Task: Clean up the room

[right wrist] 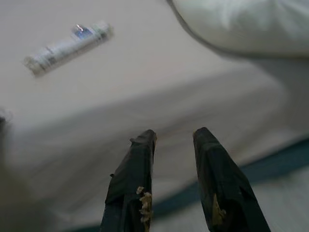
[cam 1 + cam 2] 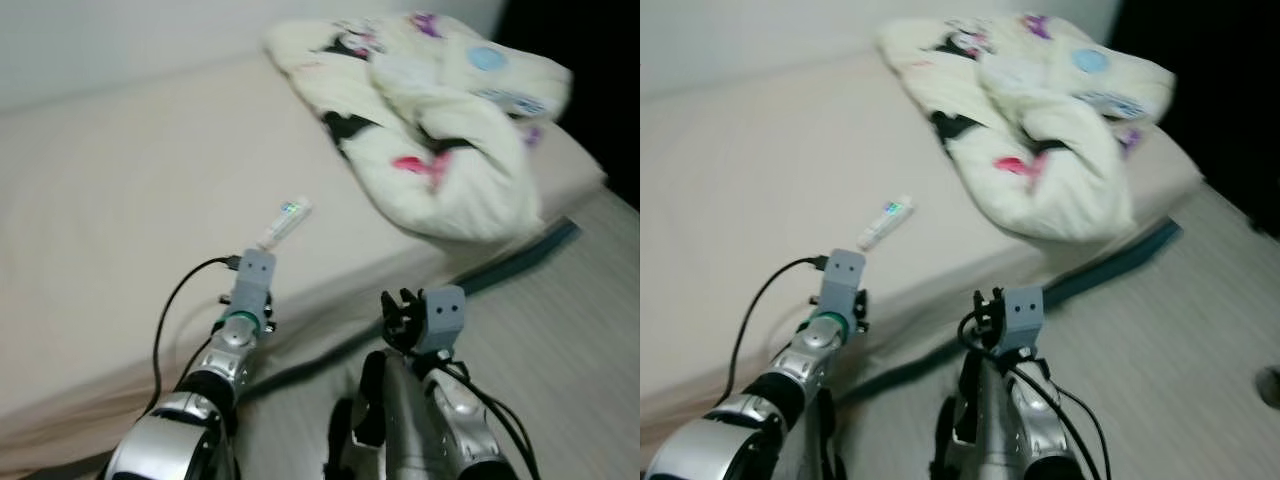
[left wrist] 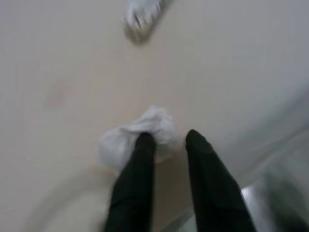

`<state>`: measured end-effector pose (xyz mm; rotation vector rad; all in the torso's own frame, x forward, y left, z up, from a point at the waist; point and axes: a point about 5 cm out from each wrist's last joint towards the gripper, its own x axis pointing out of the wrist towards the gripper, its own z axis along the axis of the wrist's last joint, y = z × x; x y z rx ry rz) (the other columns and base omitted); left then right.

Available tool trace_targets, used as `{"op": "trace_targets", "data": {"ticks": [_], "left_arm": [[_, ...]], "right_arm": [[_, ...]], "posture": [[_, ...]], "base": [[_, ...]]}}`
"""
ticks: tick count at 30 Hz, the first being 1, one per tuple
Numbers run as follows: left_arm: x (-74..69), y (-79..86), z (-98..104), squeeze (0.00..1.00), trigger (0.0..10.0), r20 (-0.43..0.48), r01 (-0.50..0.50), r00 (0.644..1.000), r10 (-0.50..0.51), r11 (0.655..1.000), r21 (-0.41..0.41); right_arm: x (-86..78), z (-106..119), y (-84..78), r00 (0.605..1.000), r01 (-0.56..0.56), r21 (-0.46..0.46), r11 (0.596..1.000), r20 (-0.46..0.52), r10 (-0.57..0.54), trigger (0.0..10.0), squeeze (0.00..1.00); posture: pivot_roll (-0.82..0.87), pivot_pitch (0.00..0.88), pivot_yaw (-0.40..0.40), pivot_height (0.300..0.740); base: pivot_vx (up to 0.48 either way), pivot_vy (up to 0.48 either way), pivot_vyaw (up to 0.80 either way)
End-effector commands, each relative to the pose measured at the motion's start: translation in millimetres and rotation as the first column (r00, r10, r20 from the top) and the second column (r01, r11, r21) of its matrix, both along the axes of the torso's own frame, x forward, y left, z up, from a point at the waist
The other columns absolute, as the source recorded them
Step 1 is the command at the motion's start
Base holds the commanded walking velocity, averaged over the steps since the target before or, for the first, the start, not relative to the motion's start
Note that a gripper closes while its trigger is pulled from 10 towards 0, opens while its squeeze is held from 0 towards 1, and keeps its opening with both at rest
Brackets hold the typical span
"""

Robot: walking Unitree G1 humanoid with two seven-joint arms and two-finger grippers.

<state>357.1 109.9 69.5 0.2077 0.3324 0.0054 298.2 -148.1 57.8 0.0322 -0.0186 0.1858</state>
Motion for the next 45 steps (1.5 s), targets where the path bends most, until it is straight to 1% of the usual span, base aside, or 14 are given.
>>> {"op": "trace_targets", "data": {"ticks": [1,3,4,6,7,13,18,22,30,36,39,41,44,45], "left_arm": [[-5.8,8.8,-9.9,0.00,0.0,-0.026,-0.026,0.999,0.026,0.999,0.027],[-4.4,12.8,-7.2,0.00,0.0,-0.005,-0.035,0.999,0.036,0.998,0.058],[-1.5,21.3,-2.6,0.00,0.0,0.014,-0.082,0.997,0.081,0.993,0.086],[-1.5,21.3,-2.6,0.00,0.0,0.014,-0.082,0.997,0.081,0.993,0.086],[5.1,21.7,10.8,0.00,10.0,0.081,-0.070,0.995,0.064,0.995,0.072],[16.8,21.3,43.2,0.00,10.0,0.224,-0.055,0.973,0.054,0.998,-0.002],[21.1,23.8,58.6,0.00,10.0,0.282,-0.065,0.957,0.074,0.997,-0.042],[21.1,26.0,60.3,0.00,10.0,0.290,-0.067,0.954,0.076,0.997,-0.038],[10.6,45.2,51.5,0.00,10.0,0.270,-0.100,0.957,0.103,0.995,-0.025],[7.2,52.2,57.8,0.00,10.0,0.303,-0.114,0.945,0.121,0.993,-0.041],[-1.1,62.6,82.1,0.00,10.0,0.407,-0.099,0.903,0.136,0.989,-0.111],[-3.1,63.7,85.6,0.00,10.0,0.419,-0.093,0.898,0.134,0.989,-0.118],[-15.0,67.9,101.2,0.00,10.0,0.463,-0.054,0.881,0.099,0.992,-0.111],[-15.0,67.9,101.2,0.00,10.0,0.463,-0.054,0.881,0.099,0.992,-0.111]], "right_arm": [[0.2,0.1,2.4,1.000,-0.001,0.016,1.000,-0.006,0.001,10.0,0.00],[0.1,0.6,2.0,1.000,-0.001,0.017,1.000,-0.006,0.001,10.0,0.00],[0.5,1.3,1.9,1.000,-0.001,0.018,1.000,-0.005,0.001,10.0,0.00],[0.5,1.3,1.9,1.000,-0.001,0.018,1.000,-0.005,0.001,10.0,0.00],[0.8,2.0,2.0,1.000,-0.001,0.019,1.000,-0.005,0.001,10.0,0.00],[0.5,1.8,2.3,1.000,-0.002,0.022,1.000,-0.009,0.002,10.0,0.00],[0.9,2.7,3.9,1.000,-0.003,0.025,1.000,-0.008,0.003,10.0,0.00],[1.0,3.1,4.1,1.000,-0.004,0.026,1.000,-0.007,0.004,10.0,0.00],[1.7,4.6,0.6,1.000,-0.002,0.021,1.000,-0.003,0.003,10.0,0.00],[4.5,11.8,-2.3,1.000,0.003,0.022,1.000,0.025,-0.004,10.0,0.00],[24.4,55.4,-15.7,0.986,-0.016,-0.019,1.000,0.168,0.019,10.0,0.00],[27.5,62.5,-17.6,0.982,-0.017,-0.018,1.000,0.189,0.021,10.0,0.00],[49.3,101.0,-25.7,0.961,-0.022,0.041,0.999,0.275,0.010,10.0,0.00],[49.3,101.0,-25.7,0.961,-0.022,0.041,0.999,0.275,0.010,10.0,0.00]], "posture": [[-0.03,0.196,0.070,0.515],[-0.03,0.197,0.070,0.515],[-0.03,0.197,0.070,0.515],[-0.03,0.197,0.070,0.515],[-0.02,0.197,0.071,0.515],[-0.01,0.194,0.073,0.515],[-0.01,0.187,0.075,0.515],[-0.01,0.181,0.075,0.515],[0.00,0.173,0.069,0.515],[0.00,0.172,0.066,0.515],[0.02,0.189,0.055,0.515],[0.02,0.189,0.055,0.515],[0.06,0.204,0.034,0.515],[0.06,0.204,0.034,0.515]], "base": [[0.000,0.000,0.00],[0.000,0.000,0.00],[0.000,0.000,0.00],[0.000,0.000,0.00],[0.000,0.000,0.00],[0.000,0.000,0.00],[0.000,0.000,0.00],[0.000,0.000,0.00],[0.000,0.000,0.00],[0.000,0.000,0.00],[0.000,0.000,0.00],[0.000,0.000,0.00],[0.000,0.000,0.00],[0.000,0.000,0.00]]}}
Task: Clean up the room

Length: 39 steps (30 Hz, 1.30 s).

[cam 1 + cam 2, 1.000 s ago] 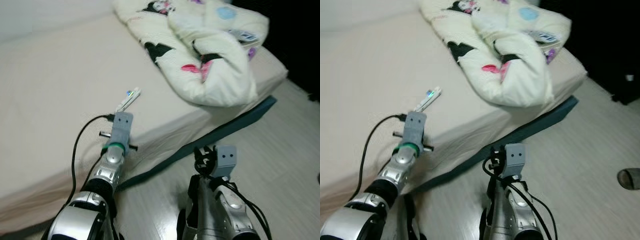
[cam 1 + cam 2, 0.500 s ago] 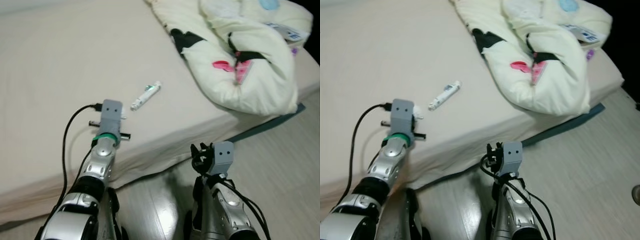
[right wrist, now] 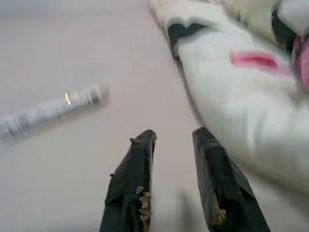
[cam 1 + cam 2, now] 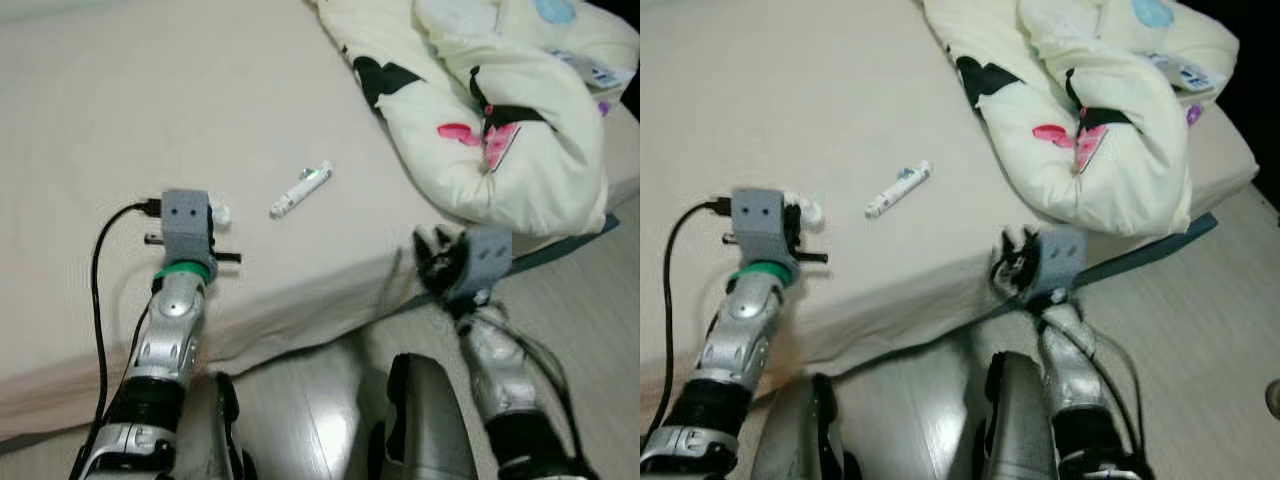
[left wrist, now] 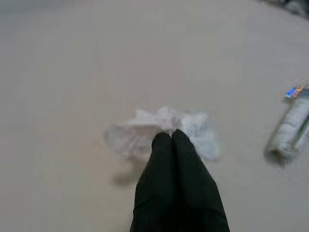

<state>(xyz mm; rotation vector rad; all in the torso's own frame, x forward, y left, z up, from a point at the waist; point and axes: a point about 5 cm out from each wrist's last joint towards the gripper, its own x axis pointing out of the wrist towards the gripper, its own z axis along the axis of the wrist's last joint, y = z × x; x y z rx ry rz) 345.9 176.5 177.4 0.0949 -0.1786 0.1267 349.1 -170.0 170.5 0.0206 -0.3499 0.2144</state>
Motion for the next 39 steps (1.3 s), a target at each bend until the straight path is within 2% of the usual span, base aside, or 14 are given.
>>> {"op": "trace_targets", "data": {"ticks": [1,2,7,13,14,15,17,18,25,31,32,34,35,39], "left_arm": [[-7.8,2.2,-2.6,0.00,10.0,-0.023,0.020,1.000,-0.020,1.000,0.000],[-7.8,2.2,-2.6,0.00,10.0,-0.023,0.020,1.000,-0.020,1.000,0.000],[-33.4,-1.2,14.7,0.00,10.0,-0.001,0.086,0.996,-0.086,0.996,0.033],[-48.5,-0.6,24.6,0.00,10.0,0.012,0.120,0.993,-0.121,0.991,0.058],[-59.2,-2.3,38.4,0.00,10.0,0.035,0.128,0.991,-0.131,0.989,0.070],[-59.2,-2.3,38.4,0.00,10.0,0.035,0.128,0.991,-0.131,0.989,0.070],[-68.1,-4.8,50.3,0.00,10.0,0.062,0.139,0.987,-0.146,0.984,0.108],[-68.1,-4.8,50.3,0.00,10.0,0.062,0.139,0.987,-0.146,0.984,0.108],[-89.6,3.8,68.6,0.00,10.0,0.066,0.099,0.992,-0.109,0.986,0.133],[-106.1,8.0,78.5,0.00,10.0,0.064,0.066,0.995,-0.076,0.987,0.144],[-110.2,9.3,79.9,0.00,10.0,0.056,0.057,0.996,-0.066,0.987,0.151],[-112.9,10.2,80.5,0.00,10.0,0.047,0.051,0.997,-0.059,0.986,0.156],[-118.5,11.6,81.5,0.00,10.0,0.032,0.042,0.998,-0.048,0.986,0.163],[-124.9,13.0,84.1,0.00,10.0,0.022,0.035,0.999,-0.039,0.984,0.175]], "right_arm": [[4.9,-1.6,-5.8,0.999,0.005,0.048,0.999,-0.037,-0.003,10.0,0.00],[4.9,-1.6,-5.8,0.999,0.005,0.048,0.999,-0.037,-0.003,10.0,0.00],[34.6,4.4,-11.0,0.985,0.009,0.280,0.960,-0.170,0.041,10.0,0.00],[43.2,9.9,-1.8,0.975,-0.031,0.404,0.914,-0.188,0.116,10.0,0.00],[49.2,18.1,11.2,0.957,-0.120,0.522,0.845,-0.166,0.238,10.0,0.00],[49.2,18.1,11.2,0.957,-0.120,0.522,0.845,-0.166,0.238,10.0,0.00],[52.5,21.7,22.5,0.931,-0.188,0.586,0.789,-0.149,0.332,10.0,0.00],[52.5,21.7,22.5,0.931,-0.188,0.586,0.789,-0.149,0.332,10.0,0.00],[59.1,29.2,41.4,0.877,-0.237,0.715,0.658,-0.133,0.461,10.0,0.00],[60.8,19.3,46.7,0.876,-0.118,0.710,0.695,-0.254,0.409,10.0,0.00],[61.0,17.6,47.0,0.874,-0.097,0.715,0.693,-0.272,0.403,10.0,1.00],[61.2,16.6,46.9,0.872,-0.080,0.717,0.692,-0.286,0.398,10.0,1.00],[61.6,16.1,47.9,0.864,-0.063,0.736,0.674,-0.297,0.406,10.0,1.00],[61.8,14.4,49.0,0.861,-0.041,0.721,0.692,-0.325,0.391,10.0,1.00]], "posture": [[0.06,0.204,0.034,0.515],[0.06,0.204,0.034,0.515],[0.16,0.286,0.023,0.515],[0.21,0.325,-0.001,0.515],[0.27,0.339,-0.011,0.515],[0.27,0.339,-0.011,0.515],[0.33,0.346,-0.016,0.515],[0.33,0.346,-0.016,0.515],[0.41,0.388,-0.044,0.515],[0.48,0.431,-0.057,0.515],[0.50,0.443,-0.054,0.515],[0.51,0.446,-0.054,0.515],[0.52,0.460,-0.053,0.515],[0.54,0.482,-0.046,0.515]], "base": [[0.000,0.000,0.00],[0.000,0.000,0.00],[0.000,0.000,0.00],[0.000,0.000,0.00],[0.000,0.000,0.00],[0.000,0.000,0.00],[0.000,0.000,0.00],[0.000,0.000,0.00],[0.000,0.000,0.00],[0.000,0.000,0.00],[0.000,0.000,0.00],[0.000,0.000,0.00],[0.000,0.000,0.00],[0.000,0.000,0.00]]}}
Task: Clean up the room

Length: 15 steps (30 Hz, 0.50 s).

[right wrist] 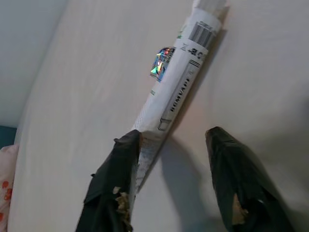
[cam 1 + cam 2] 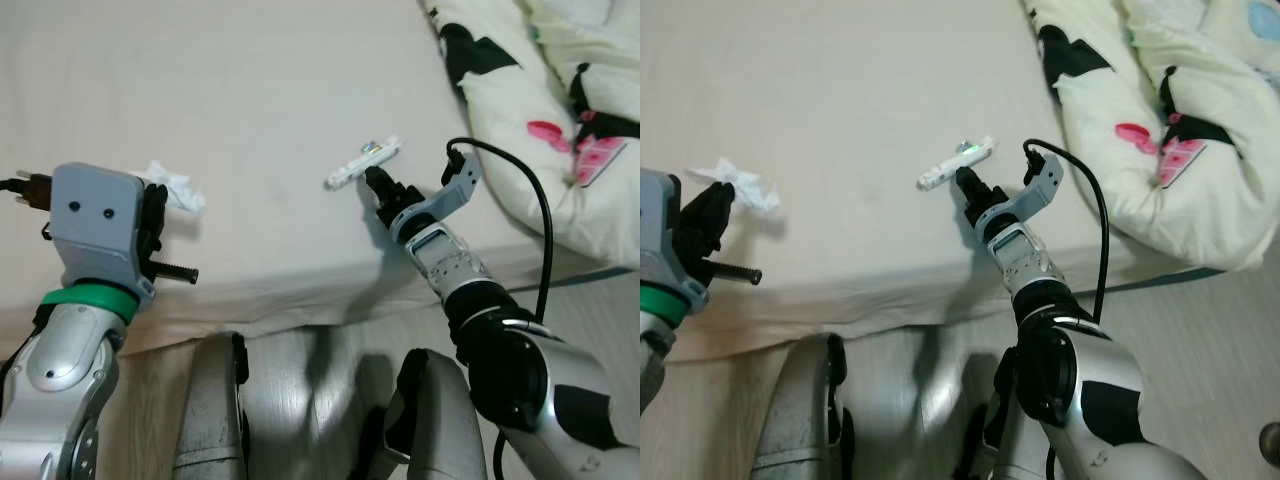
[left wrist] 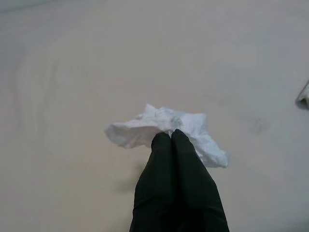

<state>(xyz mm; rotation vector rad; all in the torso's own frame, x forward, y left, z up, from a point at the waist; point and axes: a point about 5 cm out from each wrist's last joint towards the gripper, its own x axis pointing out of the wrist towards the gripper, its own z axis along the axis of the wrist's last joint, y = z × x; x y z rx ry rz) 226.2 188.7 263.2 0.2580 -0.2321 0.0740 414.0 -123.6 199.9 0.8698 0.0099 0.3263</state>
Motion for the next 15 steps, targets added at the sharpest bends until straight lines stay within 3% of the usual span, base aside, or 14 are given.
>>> {"op": "trace_targets", "data": {"ticks": [1,6,7,15], "left_arm": [[-5.7,0.8,-1.3,0.00,10.0,-0.018,-0.005,1.000,0.005,1.000,0.008],[-9.2,1.7,0.3,0.00,10.0,-0.028,-0.013,1.000,0.013,1.000,0.009],[-10.6,1.7,0.9,0.00,10.0,-0.031,-0.015,0.999,0.015,1.000,0.011],[-19.4,2.8,4.0,0.00,10.0,-0.062,-0.031,0.998,0.033,0.999,0.020]], "right_arm": [[-3.2,-15.1,3.0,0.998,-0.009,-0.014,1.000,-0.064,0.008,10.0,1.00],[-2.7,-10.1,1.5,0.999,-0.028,-0.017,0.999,-0.023,0.028,10.0,1.00],[-2.0,-6.0,0.3,0.999,-0.037,-0.004,0.999,0.000,0.037,10.0,0.00],[0.3,8.8,1.0,0.995,-0.078,0.004,0.997,0.064,0.078,10.0,0.00]], "posture": [[0.54,0.482,-0.046,0.515],[0.55,0.505,-0.037,0.515],[0.55,0.510,-0.035,0.515],[0.58,0.546,-0.022,0.515]], "base": [[0.000,0.000,0.00],[0.000,0.000,0.00],[0.000,0.000,0.00],[0.000,0.000,0.00]]}}
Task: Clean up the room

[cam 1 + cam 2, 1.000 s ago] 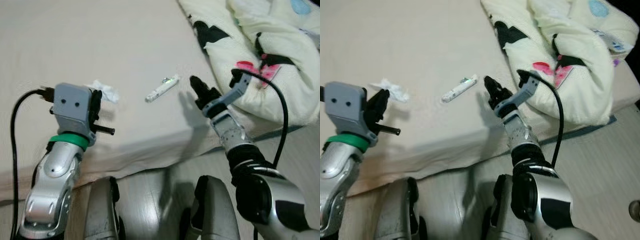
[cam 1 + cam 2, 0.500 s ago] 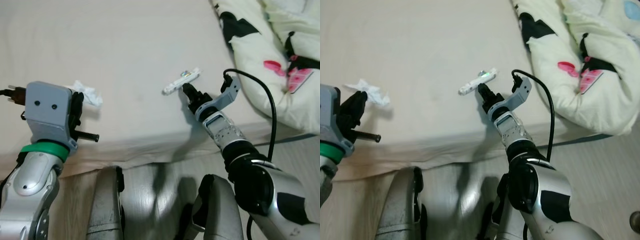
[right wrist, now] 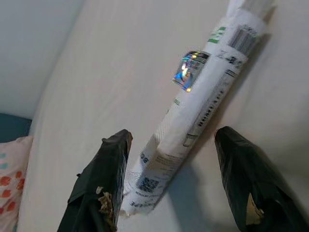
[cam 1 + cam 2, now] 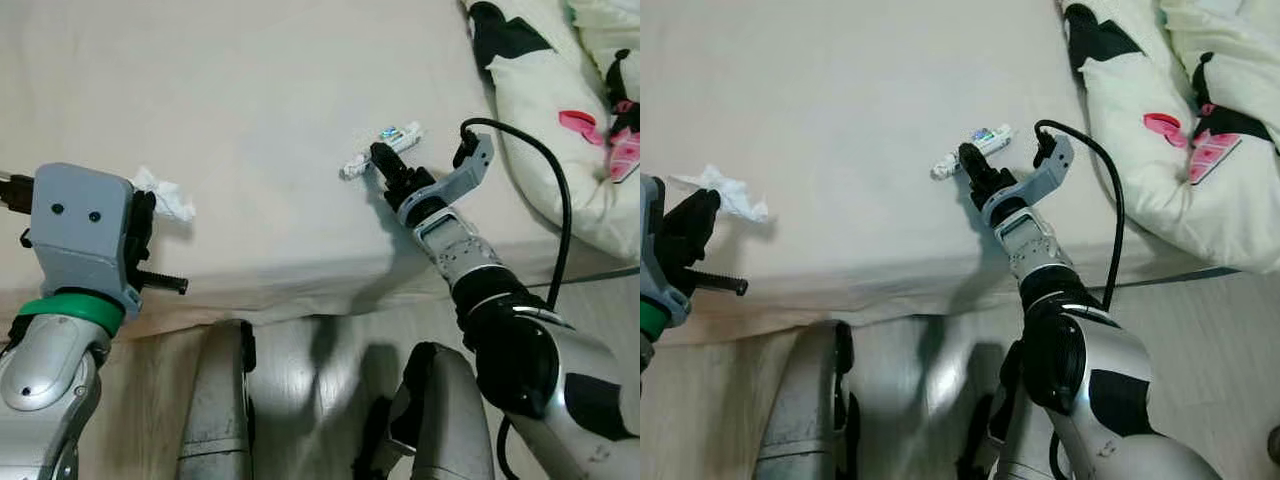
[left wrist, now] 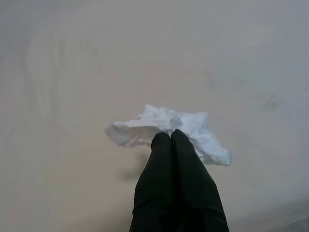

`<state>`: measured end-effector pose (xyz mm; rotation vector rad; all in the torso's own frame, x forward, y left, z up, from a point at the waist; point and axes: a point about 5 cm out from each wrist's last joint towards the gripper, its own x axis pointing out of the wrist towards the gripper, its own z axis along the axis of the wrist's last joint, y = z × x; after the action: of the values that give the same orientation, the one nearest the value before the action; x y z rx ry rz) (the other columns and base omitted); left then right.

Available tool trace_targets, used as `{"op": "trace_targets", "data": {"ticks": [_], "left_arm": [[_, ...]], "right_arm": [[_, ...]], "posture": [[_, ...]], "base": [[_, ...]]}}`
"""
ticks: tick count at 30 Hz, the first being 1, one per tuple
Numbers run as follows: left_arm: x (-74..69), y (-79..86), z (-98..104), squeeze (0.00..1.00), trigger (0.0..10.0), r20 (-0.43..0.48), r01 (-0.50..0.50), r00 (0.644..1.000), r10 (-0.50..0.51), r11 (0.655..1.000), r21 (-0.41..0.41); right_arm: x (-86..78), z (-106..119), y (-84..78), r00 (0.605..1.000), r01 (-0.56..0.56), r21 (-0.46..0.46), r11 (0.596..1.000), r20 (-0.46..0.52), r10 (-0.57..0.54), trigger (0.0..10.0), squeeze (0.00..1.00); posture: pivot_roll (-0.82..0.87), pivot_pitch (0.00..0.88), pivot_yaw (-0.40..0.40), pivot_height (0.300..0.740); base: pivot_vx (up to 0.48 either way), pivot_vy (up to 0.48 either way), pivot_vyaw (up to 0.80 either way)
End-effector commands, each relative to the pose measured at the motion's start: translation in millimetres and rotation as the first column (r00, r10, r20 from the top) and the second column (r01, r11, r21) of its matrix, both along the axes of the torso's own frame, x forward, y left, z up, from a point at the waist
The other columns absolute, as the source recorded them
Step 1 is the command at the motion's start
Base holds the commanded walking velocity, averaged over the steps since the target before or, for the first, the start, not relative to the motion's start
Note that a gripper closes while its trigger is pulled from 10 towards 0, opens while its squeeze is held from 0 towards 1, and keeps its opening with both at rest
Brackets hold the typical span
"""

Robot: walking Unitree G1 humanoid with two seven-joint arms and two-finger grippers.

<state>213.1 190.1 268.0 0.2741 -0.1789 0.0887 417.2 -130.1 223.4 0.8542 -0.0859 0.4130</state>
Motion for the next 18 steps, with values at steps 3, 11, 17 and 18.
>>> {"op": "trace_targets", "data": {"ticks": [3,11,17,18], "left_arm": [[-8.8,1.7,0.2,0.00,10.0,-0.021,-0.012,1.000,0.012,1.000,0.009],[-10.6,2.1,3.0,0.00,10.0,-0.034,-0.019,0.999,0.019,1.000,0.012],[-6.7,-0.6,2.9,0.00,10.0,-0.038,-0.013,0.999,0.013,1.000,0.000],[-5.5,-1.3,3.5,0.00,10.0,-0.036,-0.011,0.999,0.011,1.000,-0.003]], "right_arm": [[-1.7,-11.3,7.7,0.998,-0.034,0.006,0.999,-0.061,0.034,10.0,0.00],[-0.4,-10.5,7.7,0.995,-0.019,-0.006,1.000,-0.096,0.018,0.0,0.00],[-0.7,-13.4,2.0,0.994,0.001,0.013,1.000,-0.109,0.001,0.0,0.00],[-1.0,-14.6,0.8,0.994,0.002,0.012,1.000,-0.112,-0.001,0.0,0.00]], "posture": [[0.59,0.555,-0.015,0.515],[0.59,0.562,-0.007,0.515],[0.57,0.550,-0.015,0.515],[0.56,0.541,-0.019,0.515]], "base": [[0.000,0.000,0.00],[0.000,0.000,0.00],[0.000,0.000,0.00],[0.000,0.000,0.00]]}}
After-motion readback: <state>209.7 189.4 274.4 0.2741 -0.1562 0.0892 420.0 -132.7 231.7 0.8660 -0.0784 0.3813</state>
